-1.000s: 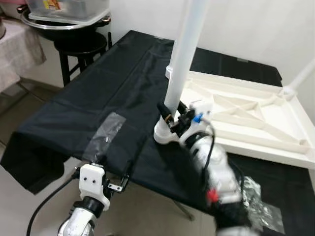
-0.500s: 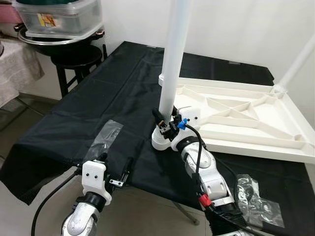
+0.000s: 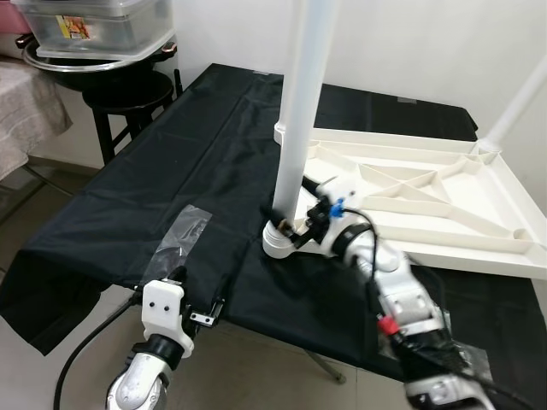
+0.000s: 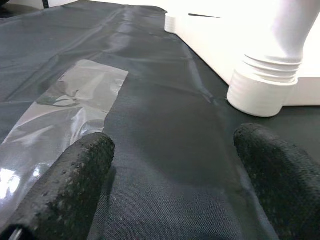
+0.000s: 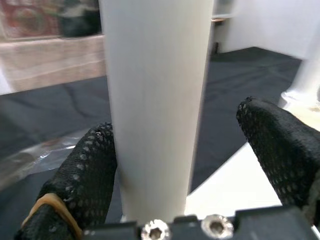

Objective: Building children table

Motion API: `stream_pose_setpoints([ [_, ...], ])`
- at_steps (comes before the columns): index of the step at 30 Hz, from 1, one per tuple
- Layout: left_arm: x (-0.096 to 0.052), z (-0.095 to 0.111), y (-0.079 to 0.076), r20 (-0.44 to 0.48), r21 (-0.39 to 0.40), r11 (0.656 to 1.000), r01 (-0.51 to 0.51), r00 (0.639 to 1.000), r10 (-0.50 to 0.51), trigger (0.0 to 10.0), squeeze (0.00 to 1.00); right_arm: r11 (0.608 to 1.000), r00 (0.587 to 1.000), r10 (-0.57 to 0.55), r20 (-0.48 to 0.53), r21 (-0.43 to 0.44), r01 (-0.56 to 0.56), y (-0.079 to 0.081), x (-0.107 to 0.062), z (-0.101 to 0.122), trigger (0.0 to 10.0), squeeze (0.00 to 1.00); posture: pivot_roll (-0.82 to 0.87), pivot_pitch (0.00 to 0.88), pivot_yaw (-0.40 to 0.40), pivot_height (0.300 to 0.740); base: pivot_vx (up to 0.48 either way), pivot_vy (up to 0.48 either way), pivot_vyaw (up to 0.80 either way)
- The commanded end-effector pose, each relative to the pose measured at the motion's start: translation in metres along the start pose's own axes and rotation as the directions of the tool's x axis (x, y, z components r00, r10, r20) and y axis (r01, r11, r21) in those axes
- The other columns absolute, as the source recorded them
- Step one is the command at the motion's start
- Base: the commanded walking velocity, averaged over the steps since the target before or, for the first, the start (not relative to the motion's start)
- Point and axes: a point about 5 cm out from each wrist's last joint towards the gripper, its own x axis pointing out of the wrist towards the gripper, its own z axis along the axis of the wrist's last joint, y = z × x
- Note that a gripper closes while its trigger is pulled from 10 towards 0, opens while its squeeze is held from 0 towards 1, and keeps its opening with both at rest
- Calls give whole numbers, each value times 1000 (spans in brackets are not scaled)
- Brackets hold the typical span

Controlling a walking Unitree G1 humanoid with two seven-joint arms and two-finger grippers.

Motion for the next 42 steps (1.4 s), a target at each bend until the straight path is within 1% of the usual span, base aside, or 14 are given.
stream_pose_setpoints([
  [1, -3, 0, -1, -3, -6, 1000, 2, 1000, -2, 10000, 0, 999, 999, 49, 7, -13, -49, -9, 1, 4, 10000, 1000, 57, 114, -66, 740, 0, 0, 0],
  [7, -6, 1, -2, -2, -5, 1000, 1, 1000, -1, 10000, 0, 993, 994, 112, 13, -42, -111, -22, 5, 15, 10000, 1000, 68, 126, -71, 740, 0, 0, 0],
  [8, -8, 2, -3, -1, -5, 1000, 0, 1000, 0, 10000, 0, 988, 989, 146, 10, -56, -145, -29, 6, 21, 10000, 0, 75, 134, -73, 740, 0, 0, 0],
  [16, -11, 4, -4, -2, -5, 1000, -2, 1000, 2, 10000, 0, 977, 979, 204, 17, -72, -202, -41, 9, 35, 10000, 0, 86, 154, -74, 740, 0, 0, 0],
  [17, -13, 5, -4, -3, -5, 1000, -2, 1000, 2, 10000, 0, 966, 968, 248, 19, -74, -247, -45, 10, 40, 1961, 0, 93, 170, -74, 740, 0, 0, 0],
  [18, -13, 5, -4, -3, -5, 1000, -2, 1000, 2, 10000, 0, 966, 968, 248, 19, -74, -247, -45, 10, 40, 1961, 0, 93, 170, -74, 740, 0, 0, 0],
  [19, -15, 6, -5, -4, -5, 1000, -3, 1000, 3, 10000, 0, 954, 955, 295, 17, -71, -293, -47, 9, 43, 0, 0, 96, 179, -72, 740, 0, 0, 0],
  [31, -17, 8, -5, -9, -6, 1000, 0, 1000, 0, 10000, 0, 943, 942, 331, 52, -34, -330, -44, 3, 40, 0, 0, 90, 189, -56, 740, 0, 0, 0],
  [37, -12, 6, -3, -11, -5, 1000, 2, 1000, -2, 10000, 0, 998, 998, 56, 33, 38, -57, -30, -2, 24, 0, 0, 75, 161, -81, 740, 0, 0, 0],
  [38, -11, 5, -3, -10, -2, 1000, -2, 1000, 2, 10000, 0, 984, 985, -163, -52, 60, 166, -15, -6, 3, 0, 0, 69, 132, -101, 740, 0, 0, 0],
  [39, -9, 3, -1, -9, -1, 1000, -7, 1000, 7, 10000, 0, 922, 911, -377, -168, 30, 387, 5, -16, -20, 0, 0, 50, 115, -95, 740, 0, 0, 0],
  [40, -6, 1, 0, -8, -1, 1000, -13, 1000, 13, 10000, 0, 919, 894, -365, -261, 52, 390, 44, -14, -43, 0, 0, 26, 82, -87, 740, 0, 0, 0],
  [41, -6, 1, 0, -8, -1, 1000, -13, 1000, 13, 10000, 0, 919, 894, -365, -261, 52, 390, 44, -14, -43, 0, 0, 26, 82, -87, 740, 0, 0, 0],
  [42, -4, 0, 0, -8, -2, 1000, -17, 1000, 17, 10000, 0, 932, 898, -315, -308, 78, 354, 71, -11, -54, 0, 0, 22, 73, -83, 740, 0, 0, 0],
])
